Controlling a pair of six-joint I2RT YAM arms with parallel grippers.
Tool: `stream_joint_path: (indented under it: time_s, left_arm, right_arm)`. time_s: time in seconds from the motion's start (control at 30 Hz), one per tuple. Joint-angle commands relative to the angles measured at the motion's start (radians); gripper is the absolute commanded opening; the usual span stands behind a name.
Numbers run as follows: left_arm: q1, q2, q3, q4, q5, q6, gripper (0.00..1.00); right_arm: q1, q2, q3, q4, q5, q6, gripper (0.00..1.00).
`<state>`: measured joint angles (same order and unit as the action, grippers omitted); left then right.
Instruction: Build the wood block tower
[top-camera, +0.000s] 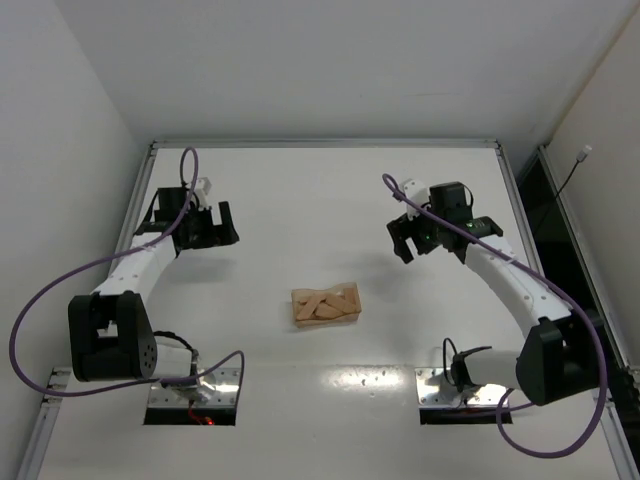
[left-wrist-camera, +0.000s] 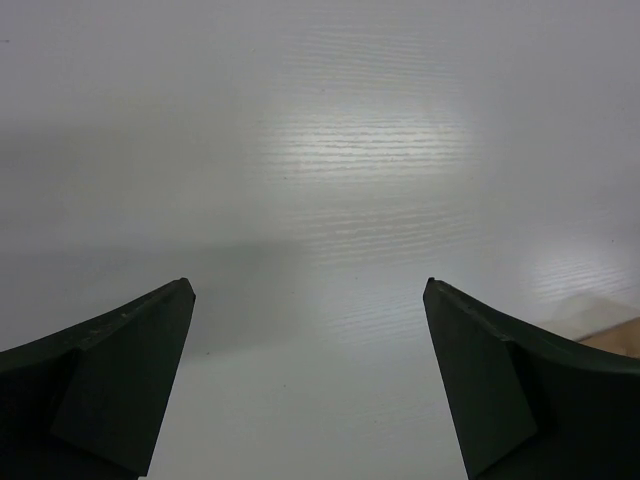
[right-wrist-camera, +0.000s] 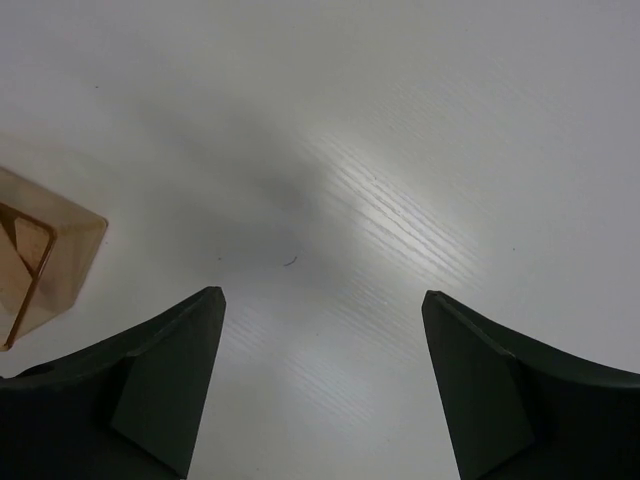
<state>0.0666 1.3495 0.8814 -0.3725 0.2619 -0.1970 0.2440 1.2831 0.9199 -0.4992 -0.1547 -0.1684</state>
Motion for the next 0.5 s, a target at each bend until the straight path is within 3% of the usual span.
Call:
stream_joint_path:
  time_s: [0.0,0.13,0.2,0.37,0.47]
  left_arm:
    - [-0.001,-0.016,0.030,0.014,-0.027,-0.021,1.00]
    - [-0.001,-0.016,0.030,0.014,-0.027,-0.032,1.00]
    - [-0.001,-0.016,0.041,0.003,-0.027,-0.032,1.00]
    - [0.009,-0.007,0.059,0.003,-0.027,-0.044,1.00]
    - [0.019,-0.007,0.059,0.003,-0.027,-0.044,1.00]
  right_arm:
    - [0.006,-0.024,0.019,0.008,-0.100,-0.055,0.80]
    - [0.072,-0.024,0.110,-0.068,-0.265,-0.215,0.78]
    - [0.122,0.001,0.144,-0.078,-0.231,-0.276,0.68]
    - [0.309,0.067,0.214,-0.190,-0.221,-0.417,0.63]
    - [0.437,0.058,0.185,-0.199,-0.195,-0.483,0.55]
